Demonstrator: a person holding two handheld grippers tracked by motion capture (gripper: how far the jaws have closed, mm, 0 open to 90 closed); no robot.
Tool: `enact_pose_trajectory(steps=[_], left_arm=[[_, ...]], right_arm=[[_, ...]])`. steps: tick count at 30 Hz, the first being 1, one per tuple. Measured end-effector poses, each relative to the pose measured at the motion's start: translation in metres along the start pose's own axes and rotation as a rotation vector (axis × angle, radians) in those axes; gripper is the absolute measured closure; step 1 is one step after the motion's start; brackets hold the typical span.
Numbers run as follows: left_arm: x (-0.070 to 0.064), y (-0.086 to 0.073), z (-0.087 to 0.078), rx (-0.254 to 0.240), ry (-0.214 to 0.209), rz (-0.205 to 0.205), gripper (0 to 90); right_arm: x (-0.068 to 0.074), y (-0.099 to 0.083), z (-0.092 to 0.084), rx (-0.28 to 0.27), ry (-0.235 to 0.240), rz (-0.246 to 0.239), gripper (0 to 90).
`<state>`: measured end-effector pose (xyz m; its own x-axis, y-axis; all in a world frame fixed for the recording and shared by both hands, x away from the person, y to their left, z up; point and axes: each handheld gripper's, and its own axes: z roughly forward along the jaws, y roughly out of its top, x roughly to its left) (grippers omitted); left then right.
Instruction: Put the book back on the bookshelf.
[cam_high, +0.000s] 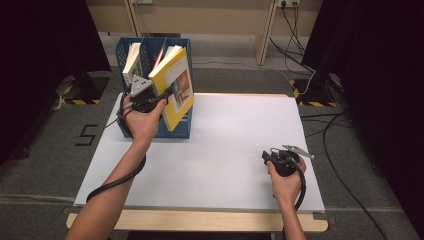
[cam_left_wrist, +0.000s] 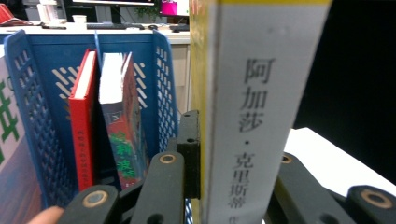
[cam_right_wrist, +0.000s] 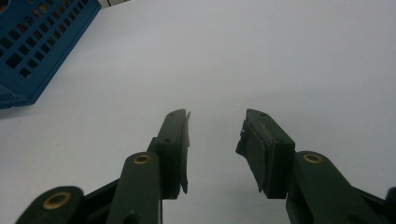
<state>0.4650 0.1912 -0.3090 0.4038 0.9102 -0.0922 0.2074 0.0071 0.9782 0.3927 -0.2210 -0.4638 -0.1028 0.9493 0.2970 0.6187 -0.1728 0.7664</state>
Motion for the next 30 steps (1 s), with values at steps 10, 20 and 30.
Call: enact_pose_trajectory(steps=[10, 20, 30], left_arm=[[0.008, -0.001, 0.008, 0.001, 0.057, -0.020, 75.2], [0.009, 0.000, 0.015, 0.008, 0.089, -0.015, 75.2], [0.009, 0.000, 0.025, 0.005, 0.116, -0.012, 75.2]], right_arm=[[0.000, 0.000, 0.000, 0.001, 0.003, 0.002, 60.0], [0.001, 0.000, 0.001, 0.006, 0.006, 0.009, 60.0], [0.000, 0.000, 0.001, 0.003, 0.014, 0.007, 60.0]])
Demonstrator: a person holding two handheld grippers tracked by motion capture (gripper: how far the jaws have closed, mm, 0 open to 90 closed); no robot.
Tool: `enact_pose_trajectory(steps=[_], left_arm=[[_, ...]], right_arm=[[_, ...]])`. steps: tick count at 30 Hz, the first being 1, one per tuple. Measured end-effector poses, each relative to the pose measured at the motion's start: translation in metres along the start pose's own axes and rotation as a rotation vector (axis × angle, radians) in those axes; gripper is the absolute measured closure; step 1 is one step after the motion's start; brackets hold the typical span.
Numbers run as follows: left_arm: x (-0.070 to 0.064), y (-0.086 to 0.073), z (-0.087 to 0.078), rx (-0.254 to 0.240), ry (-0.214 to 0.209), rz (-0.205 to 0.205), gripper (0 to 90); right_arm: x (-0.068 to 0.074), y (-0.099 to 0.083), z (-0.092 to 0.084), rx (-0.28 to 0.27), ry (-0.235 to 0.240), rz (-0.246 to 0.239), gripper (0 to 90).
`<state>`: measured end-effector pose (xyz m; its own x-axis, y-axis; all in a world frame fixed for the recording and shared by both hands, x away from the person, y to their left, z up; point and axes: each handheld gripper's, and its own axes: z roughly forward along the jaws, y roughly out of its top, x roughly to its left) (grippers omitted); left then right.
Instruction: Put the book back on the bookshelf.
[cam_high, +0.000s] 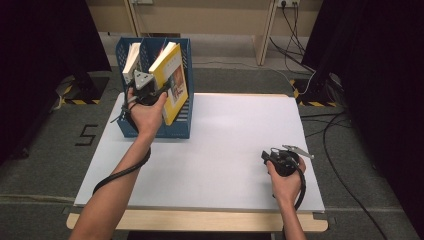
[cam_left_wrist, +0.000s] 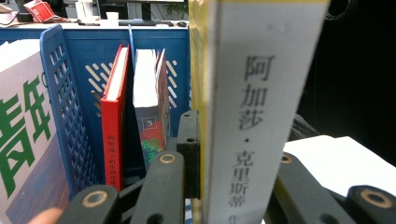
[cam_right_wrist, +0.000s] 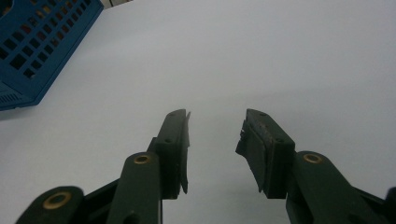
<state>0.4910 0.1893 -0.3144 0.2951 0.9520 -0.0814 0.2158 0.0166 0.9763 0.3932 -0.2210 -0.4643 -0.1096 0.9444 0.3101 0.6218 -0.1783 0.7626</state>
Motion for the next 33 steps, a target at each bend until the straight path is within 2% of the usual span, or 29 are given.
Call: enact_pose_trajectory(steps=[12, 19, 25, 33], left_arm=[[-0.003, 0.001, 0.015, 0.009, 0.018, -0.002, 75.2], [-0.003, 0.001, 0.022, 0.014, 0.034, -0.003, 75.2], [-0.001, 0.001, 0.027, 0.019, 0.049, -0.008, 75.2], [-0.002, 0.000, 0.034, 0.023, 0.047, -0.012, 75.2]], right_arm=[[0.002, 0.000, -0.001, 0.001, 0.004, 0.011, 59.9], [0.001, 0.000, 0.000, 0.001, 0.010, -0.009, 59.9], [0.002, 0.000, 0.000, 0.003, 0.008, -0.001, 59.9], [0.002, -0.001, 0.000, 0.004, 0.010, -0.003, 59.9]])
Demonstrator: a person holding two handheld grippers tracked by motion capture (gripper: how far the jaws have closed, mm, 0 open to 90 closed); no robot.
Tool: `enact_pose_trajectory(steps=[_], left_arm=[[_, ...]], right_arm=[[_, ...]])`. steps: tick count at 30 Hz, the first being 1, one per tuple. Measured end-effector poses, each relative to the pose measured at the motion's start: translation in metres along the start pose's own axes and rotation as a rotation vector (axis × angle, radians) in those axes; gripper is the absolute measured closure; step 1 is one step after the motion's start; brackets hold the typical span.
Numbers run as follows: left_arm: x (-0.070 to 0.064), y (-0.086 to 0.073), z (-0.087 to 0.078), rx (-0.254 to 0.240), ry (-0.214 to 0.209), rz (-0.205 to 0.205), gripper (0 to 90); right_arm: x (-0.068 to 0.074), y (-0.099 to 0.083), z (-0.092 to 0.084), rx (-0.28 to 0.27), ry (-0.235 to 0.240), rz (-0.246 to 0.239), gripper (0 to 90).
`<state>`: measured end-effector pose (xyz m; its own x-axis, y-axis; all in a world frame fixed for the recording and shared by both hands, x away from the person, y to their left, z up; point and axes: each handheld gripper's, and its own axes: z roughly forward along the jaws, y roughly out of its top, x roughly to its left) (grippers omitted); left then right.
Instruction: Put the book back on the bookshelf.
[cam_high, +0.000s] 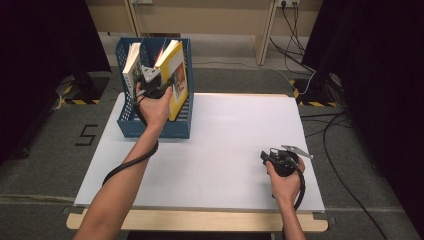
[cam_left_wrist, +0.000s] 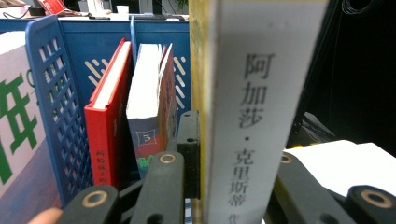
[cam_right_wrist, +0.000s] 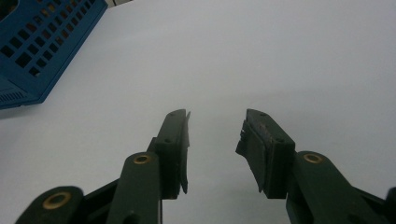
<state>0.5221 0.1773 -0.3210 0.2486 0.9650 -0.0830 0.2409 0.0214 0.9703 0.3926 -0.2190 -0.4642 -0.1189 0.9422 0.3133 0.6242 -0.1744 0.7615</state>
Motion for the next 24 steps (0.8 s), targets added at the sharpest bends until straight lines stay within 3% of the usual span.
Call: enact_pose_trajectory(steps=[7, 24], left_arm=[[-0.001, 0.000, 0.007, -0.009, -0.003, 0.000, 75.2], [0.000, -0.001, 0.023, 0.000, -0.001, 0.004, 75.1]], right_arm=[[0.001, 0.000, 0.001, 0.003, 0.002, 0.014, 59.9], [0.001, 0.000, 0.001, 0.002, 0.003, -0.003, 59.8]])
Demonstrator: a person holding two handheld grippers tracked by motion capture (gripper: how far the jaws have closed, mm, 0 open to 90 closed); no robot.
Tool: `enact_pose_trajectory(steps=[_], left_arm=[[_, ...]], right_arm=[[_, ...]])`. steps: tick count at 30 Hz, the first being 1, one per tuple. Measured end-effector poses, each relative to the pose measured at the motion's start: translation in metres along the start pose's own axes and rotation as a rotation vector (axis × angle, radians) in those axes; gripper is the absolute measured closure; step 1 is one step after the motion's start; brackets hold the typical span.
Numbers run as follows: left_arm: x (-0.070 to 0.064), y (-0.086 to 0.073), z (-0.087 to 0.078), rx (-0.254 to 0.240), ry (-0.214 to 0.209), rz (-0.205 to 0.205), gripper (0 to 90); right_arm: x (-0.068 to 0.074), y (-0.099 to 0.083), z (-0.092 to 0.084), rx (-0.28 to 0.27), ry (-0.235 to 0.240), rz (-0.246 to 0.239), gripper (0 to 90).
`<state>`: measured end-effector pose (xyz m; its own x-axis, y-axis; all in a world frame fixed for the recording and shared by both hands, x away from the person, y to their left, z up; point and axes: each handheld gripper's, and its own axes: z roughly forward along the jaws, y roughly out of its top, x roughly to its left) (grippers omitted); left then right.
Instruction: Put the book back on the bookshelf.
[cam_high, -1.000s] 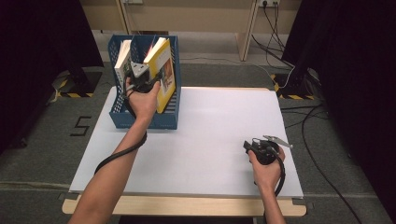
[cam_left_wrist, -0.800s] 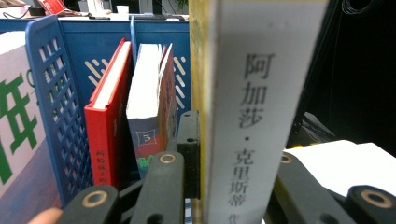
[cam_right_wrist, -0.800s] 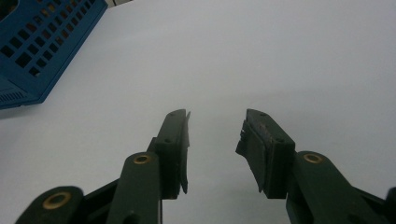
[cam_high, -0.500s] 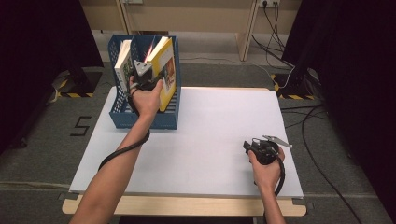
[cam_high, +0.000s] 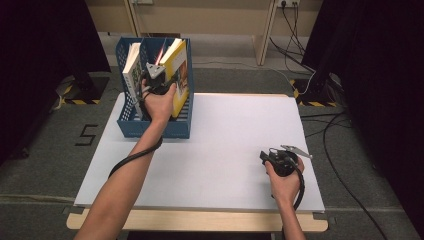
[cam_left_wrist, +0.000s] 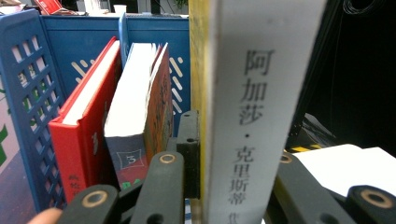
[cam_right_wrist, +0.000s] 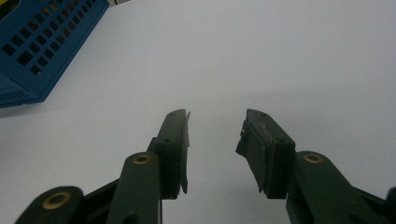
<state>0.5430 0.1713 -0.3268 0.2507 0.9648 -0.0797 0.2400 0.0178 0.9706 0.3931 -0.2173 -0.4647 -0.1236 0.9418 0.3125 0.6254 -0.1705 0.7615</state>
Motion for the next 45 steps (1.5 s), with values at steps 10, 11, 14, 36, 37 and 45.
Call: enact_pose_trajectory(steps=[10, 11, 14, 36, 37, 45], left_arm=[[-0.002, -0.005, 0.008, 0.009, 0.008, -0.003, 75.1], [-0.002, -0.006, 0.009, 0.010, 0.009, -0.006, 75.1], [-0.002, -0.009, 0.012, 0.015, 0.013, -0.012, 75.1], [-0.003, -0.027, 0.030, 0.038, 0.031, -0.005, 75.1], [-0.003, -0.028, 0.030, 0.039, 0.032, -0.004, 75.0], [-0.004, -0.035, 0.035, 0.050, 0.040, 0.004, 75.0]], right_arm=[[0.001, -0.001, 0.000, 0.006, 0.000, 0.003, 59.7], [0.000, 0.000, 0.001, 0.002, -0.002, -0.009, 59.8], [0.001, -0.001, 0.001, 0.007, 0.003, -0.001, 59.8], [0.000, -0.002, 0.003, 0.014, 0.002, -0.001, 59.8], [0.000, -0.002, 0.003, 0.015, 0.002, -0.002, 59.8], [0.000, -0.003, 0.005, 0.016, 0.002, -0.010, 59.7]])
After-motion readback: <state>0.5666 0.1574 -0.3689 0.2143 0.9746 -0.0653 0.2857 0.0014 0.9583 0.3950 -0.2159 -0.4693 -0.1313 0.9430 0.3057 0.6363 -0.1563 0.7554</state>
